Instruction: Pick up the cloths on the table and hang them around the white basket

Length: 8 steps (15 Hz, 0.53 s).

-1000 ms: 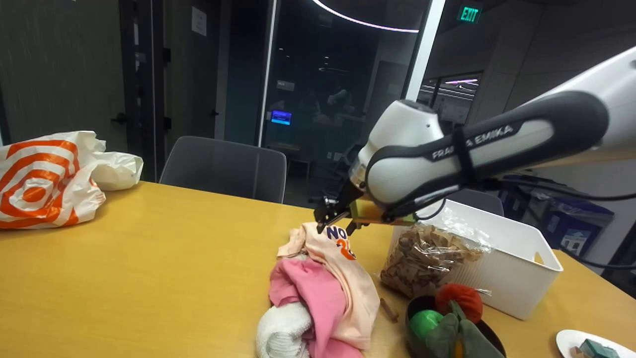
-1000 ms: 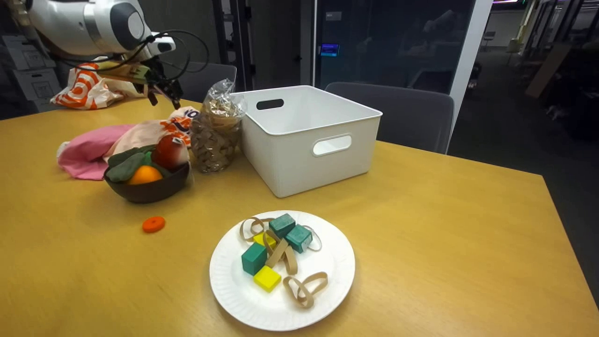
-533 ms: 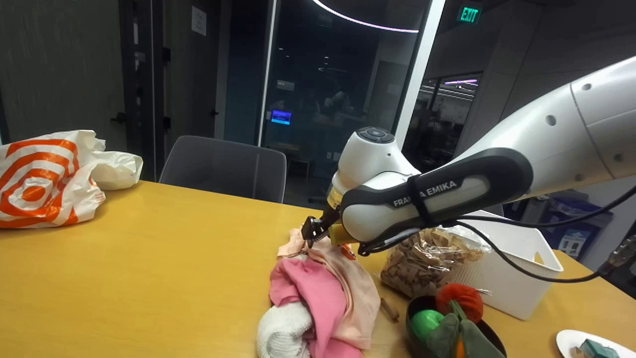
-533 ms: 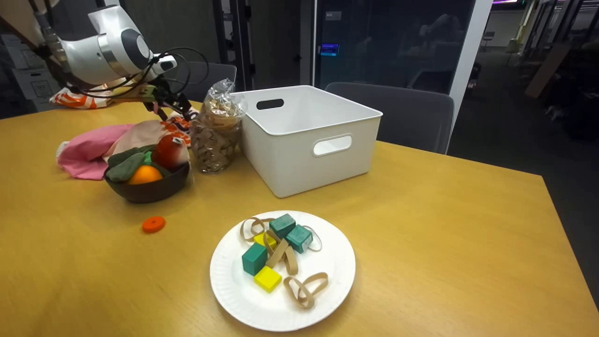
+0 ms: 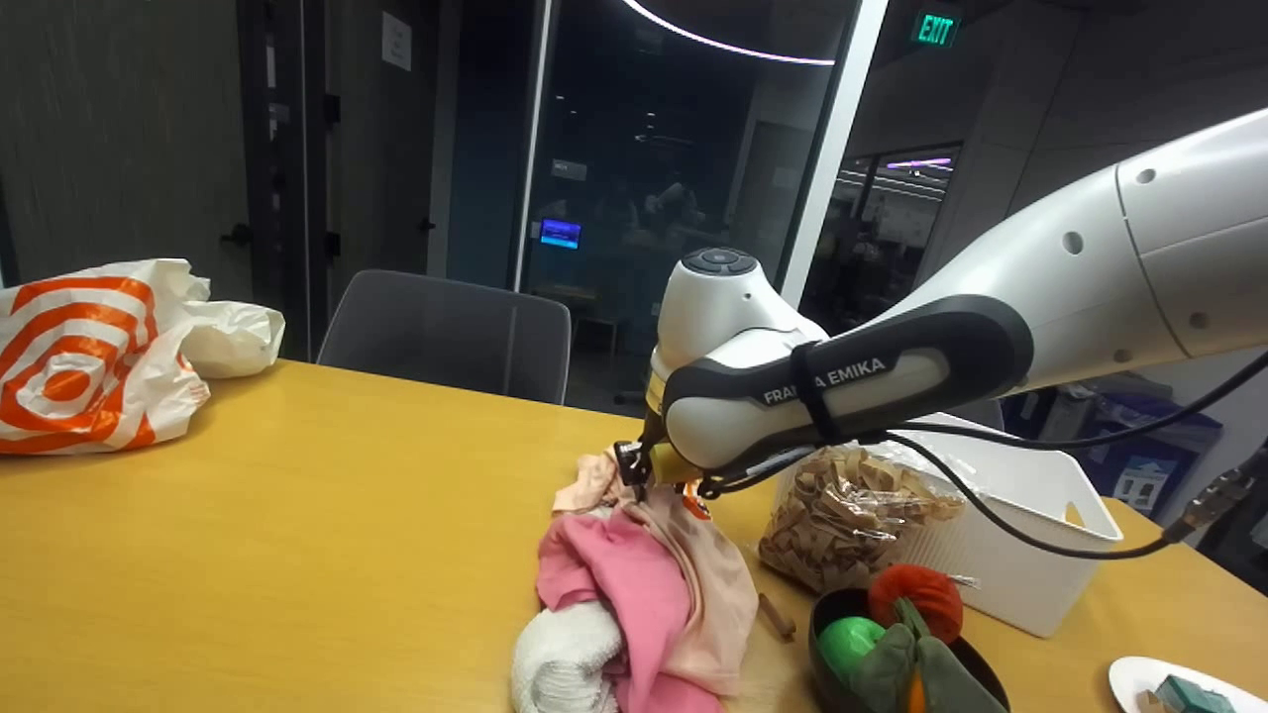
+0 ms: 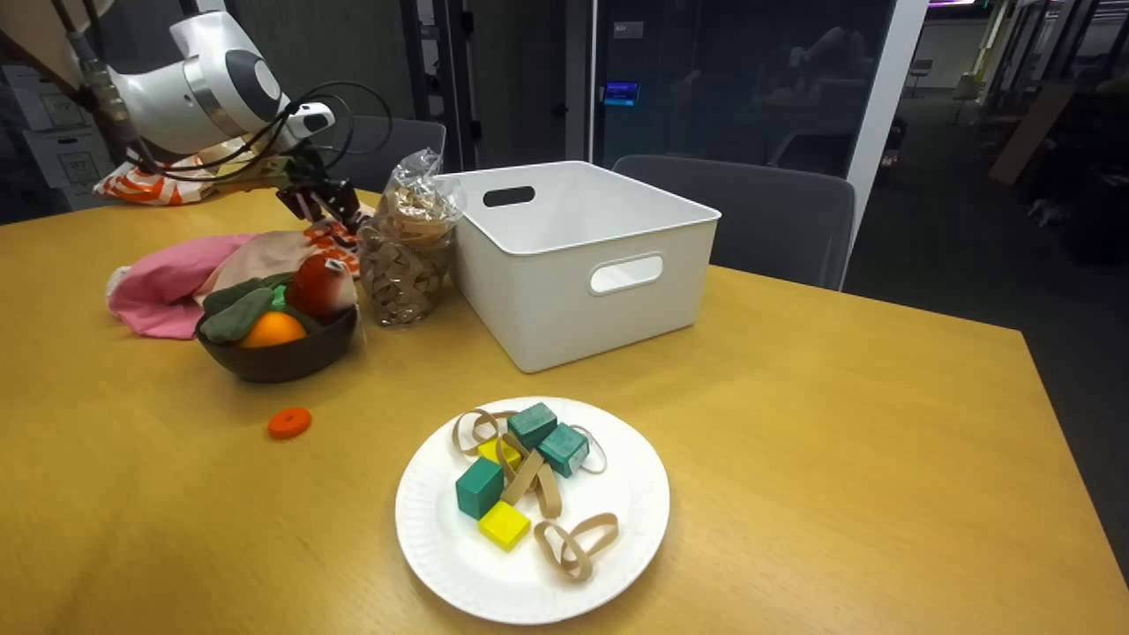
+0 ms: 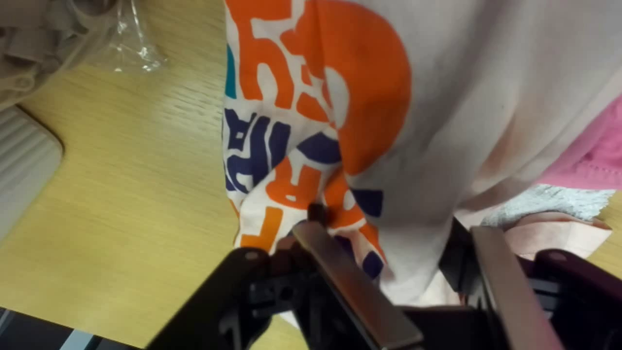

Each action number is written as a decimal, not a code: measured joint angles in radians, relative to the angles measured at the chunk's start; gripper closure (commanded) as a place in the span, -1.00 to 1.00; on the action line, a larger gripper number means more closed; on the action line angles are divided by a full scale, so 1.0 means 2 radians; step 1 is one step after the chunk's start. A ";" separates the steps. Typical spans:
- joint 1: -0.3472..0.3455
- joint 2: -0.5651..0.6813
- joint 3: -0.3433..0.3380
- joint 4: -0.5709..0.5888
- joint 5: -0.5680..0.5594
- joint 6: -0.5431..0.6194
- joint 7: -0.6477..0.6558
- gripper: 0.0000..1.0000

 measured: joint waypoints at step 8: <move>-0.004 -0.001 0.014 0.024 0.007 -0.089 -0.001 0.88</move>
